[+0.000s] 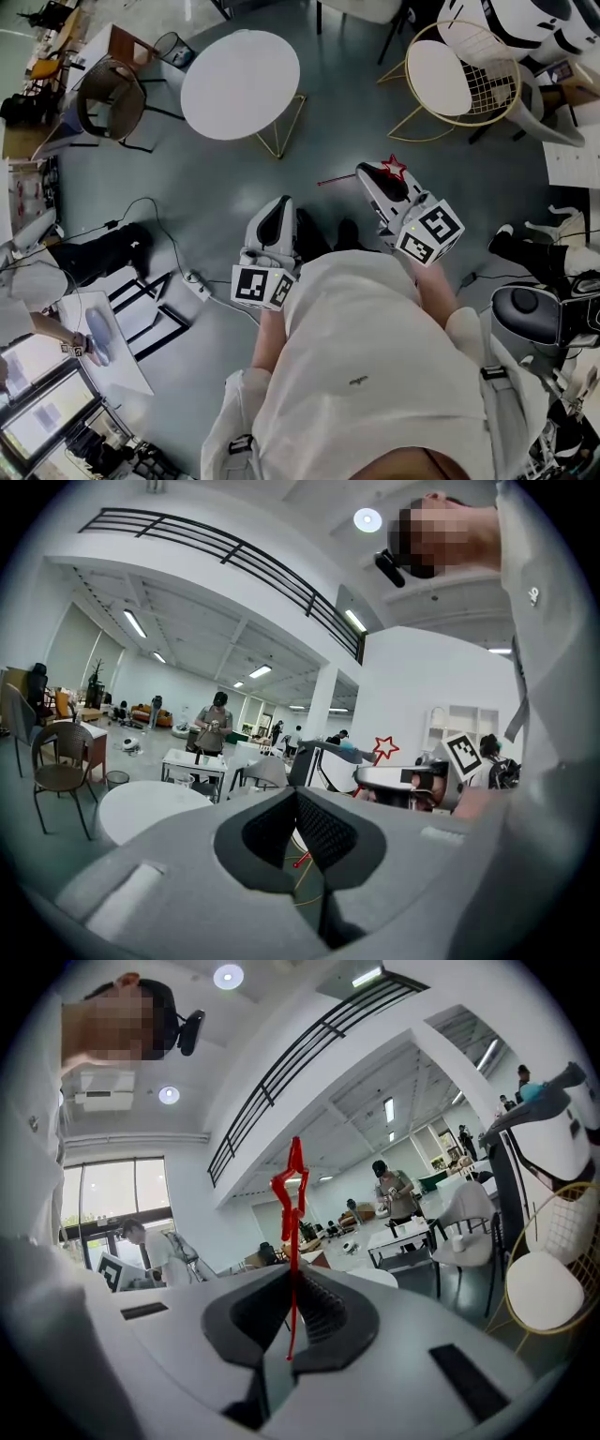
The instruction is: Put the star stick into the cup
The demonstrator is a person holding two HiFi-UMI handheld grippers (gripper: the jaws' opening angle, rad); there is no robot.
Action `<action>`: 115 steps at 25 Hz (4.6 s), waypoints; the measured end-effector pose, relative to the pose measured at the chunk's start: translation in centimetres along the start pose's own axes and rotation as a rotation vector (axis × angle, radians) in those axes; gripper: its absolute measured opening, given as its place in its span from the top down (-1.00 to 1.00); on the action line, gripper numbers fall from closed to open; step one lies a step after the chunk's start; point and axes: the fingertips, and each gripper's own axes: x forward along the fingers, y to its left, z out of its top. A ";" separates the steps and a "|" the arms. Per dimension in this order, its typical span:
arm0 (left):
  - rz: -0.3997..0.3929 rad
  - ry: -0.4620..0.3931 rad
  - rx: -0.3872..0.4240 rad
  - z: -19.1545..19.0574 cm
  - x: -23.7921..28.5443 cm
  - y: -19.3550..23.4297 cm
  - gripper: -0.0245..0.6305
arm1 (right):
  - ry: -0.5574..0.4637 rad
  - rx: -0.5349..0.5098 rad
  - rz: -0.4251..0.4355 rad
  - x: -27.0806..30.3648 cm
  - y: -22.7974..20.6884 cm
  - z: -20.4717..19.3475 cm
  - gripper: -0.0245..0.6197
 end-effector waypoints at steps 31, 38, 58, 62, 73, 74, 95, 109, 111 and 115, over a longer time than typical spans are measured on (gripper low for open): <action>-0.086 -0.006 -0.066 6.9 13.5 26.6 0.90 | 0.058 -0.042 -0.110 26.5 -3.9 5.3 0.86; -0.085 0.016 -0.060 7.3 14.6 32.0 0.90 | 0.080 -0.028 -0.127 31.6 -4.4 5.2 0.86; 0.040 0.052 -0.010 7.7 19.1 35.0 0.90 | 0.114 -0.013 0.025 40.3 -9.3 7.4 0.86; 0.108 0.043 -0.014 8.4 20.9 36.4 0.90 | 0.157 -0.014 0.080 42.9 -11.4 8.1 0.86; 0.288 0.021 -0.038 10.6 27.4 39.5 0.89 | 0.237 -0.003 0.200 50.7 -19.5 10.7 0.86; 0.308 0.023 -0.044 10.6 27.8 39.7 0.90 | 0.246 0.000 0.209 51.4 -20.3 10.7 0.86; 0.491 0.099 -0.214 6.3 36.1 41.3 0.89 | 0.377 -0.078 0.391 62.3 -28.5 7.4 0.86; 0.458 0.118 -0.230 4.8 35.8 42.4 0.90 | 0.429 -0.049 0.327 64.5 -30.6 1.4 0.86; 0.456 0.125 -0.232 4.4 35.8 42.5 0.89 | 0.439 -0.047 0.332 64.8 -30.5 0.6 0.86; 0.431 0.136 -0.239 3.8 36.3 42.3 0.89 | 0.459 -0.045 0.332 65.1 -30.4 -0.7 0.86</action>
